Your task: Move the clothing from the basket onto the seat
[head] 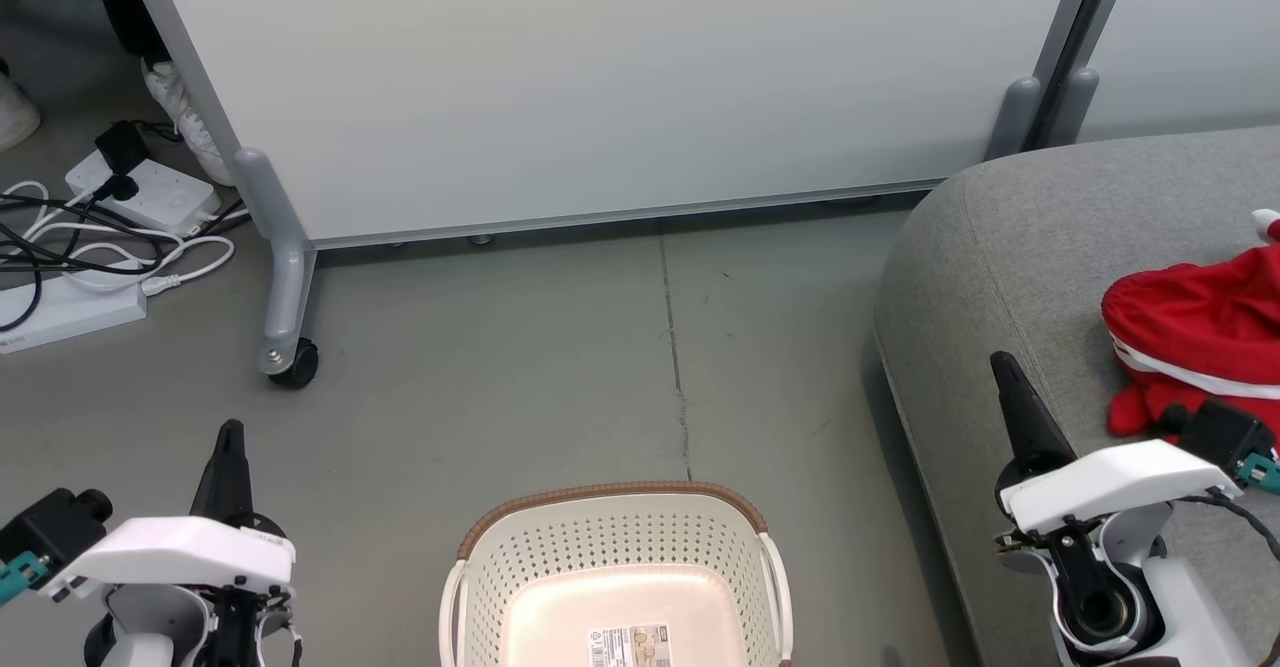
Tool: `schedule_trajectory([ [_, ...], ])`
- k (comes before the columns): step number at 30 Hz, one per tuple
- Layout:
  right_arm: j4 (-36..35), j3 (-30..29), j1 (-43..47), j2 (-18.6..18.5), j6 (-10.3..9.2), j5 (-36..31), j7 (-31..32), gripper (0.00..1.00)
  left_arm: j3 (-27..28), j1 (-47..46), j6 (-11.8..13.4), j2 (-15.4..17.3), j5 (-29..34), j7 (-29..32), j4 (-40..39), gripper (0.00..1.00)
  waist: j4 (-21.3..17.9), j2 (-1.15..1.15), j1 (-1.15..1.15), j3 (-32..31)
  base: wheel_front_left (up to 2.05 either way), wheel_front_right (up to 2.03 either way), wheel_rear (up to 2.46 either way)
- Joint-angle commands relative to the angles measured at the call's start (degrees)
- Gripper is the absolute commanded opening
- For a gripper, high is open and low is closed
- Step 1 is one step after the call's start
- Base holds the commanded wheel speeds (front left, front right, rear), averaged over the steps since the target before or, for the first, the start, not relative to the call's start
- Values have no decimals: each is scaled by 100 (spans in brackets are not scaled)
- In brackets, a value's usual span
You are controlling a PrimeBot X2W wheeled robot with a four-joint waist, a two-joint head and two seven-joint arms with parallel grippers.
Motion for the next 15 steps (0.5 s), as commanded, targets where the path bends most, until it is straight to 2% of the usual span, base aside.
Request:
schedule_trajectory([
  [1,35,12,-226,-47,6,206,36,0,118,-236,-68,42,-157,43,-12,0,-2,0,0,1,0,0,0],
  [15,494,64,-664,-58,7,1184,123,0,509,-561,-286,-83,-966,284,234,0,-26,0,0,11,0,0,0],
])
